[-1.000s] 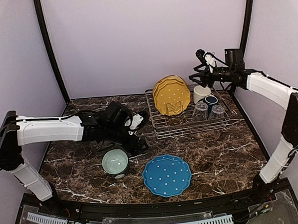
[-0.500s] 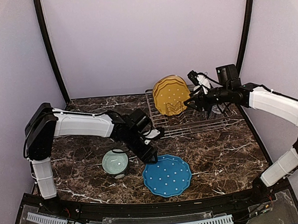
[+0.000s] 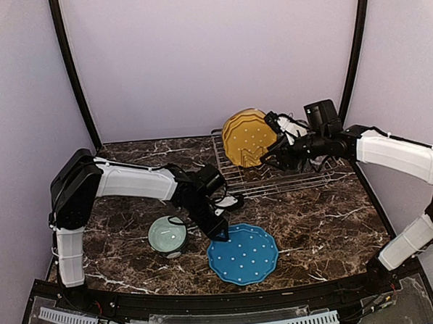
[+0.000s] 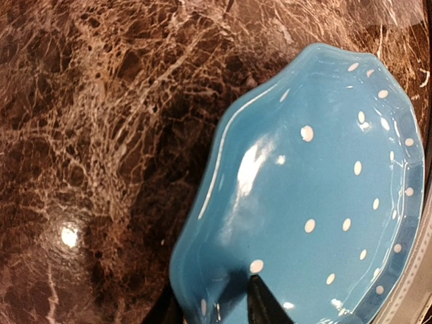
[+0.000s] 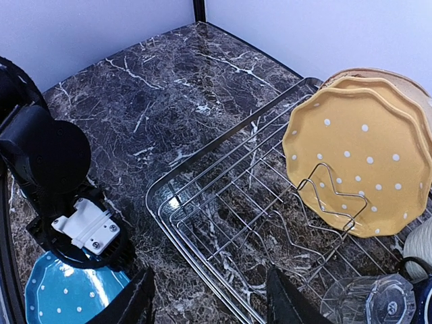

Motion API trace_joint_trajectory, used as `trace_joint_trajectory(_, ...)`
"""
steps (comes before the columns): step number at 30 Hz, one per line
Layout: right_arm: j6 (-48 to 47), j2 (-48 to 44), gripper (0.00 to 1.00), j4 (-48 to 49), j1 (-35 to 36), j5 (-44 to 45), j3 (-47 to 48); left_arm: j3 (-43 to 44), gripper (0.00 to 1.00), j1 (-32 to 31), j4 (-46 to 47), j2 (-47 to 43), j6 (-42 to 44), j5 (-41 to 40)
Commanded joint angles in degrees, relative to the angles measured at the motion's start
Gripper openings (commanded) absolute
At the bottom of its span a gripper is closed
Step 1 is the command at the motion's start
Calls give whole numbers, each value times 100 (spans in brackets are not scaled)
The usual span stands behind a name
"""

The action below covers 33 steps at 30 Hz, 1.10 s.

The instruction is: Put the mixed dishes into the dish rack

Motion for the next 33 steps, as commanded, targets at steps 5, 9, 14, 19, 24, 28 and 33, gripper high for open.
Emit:
trace_joint_trajectory(5,206,48,54,44,62,192,-127,75,11,-21,-283,75,107,169)
trace_joint_trajectory(9,521,18,60,-7,55,127,-173,124,1,-25,-247,-24,44,-59)
trace_joint_trajectory(14,975,-116,81,-203,46,-75,-199,91,1,-18,-55,-371,-122,-264)
trace_joint_trajectory(19,1360,-360,99,-310,-21,-472,-315,-165,1,-12,327,-909,-304,-336)
trace_joint_trajectory(24,1776,-435,99,-364,-202,-1153,-417,-483,1,39,844,-1634,-508,-540)
trace_joint_trajectory(28,1759,-356,99,-636,-272,-1756,-402,-644,1,193,1081,-2068,-726,-645)
trace_joint_trajectory(33,1890,-329,97,-456,-227,-2078,-756,-949,1,454,1596,-2596,-1103,-721)
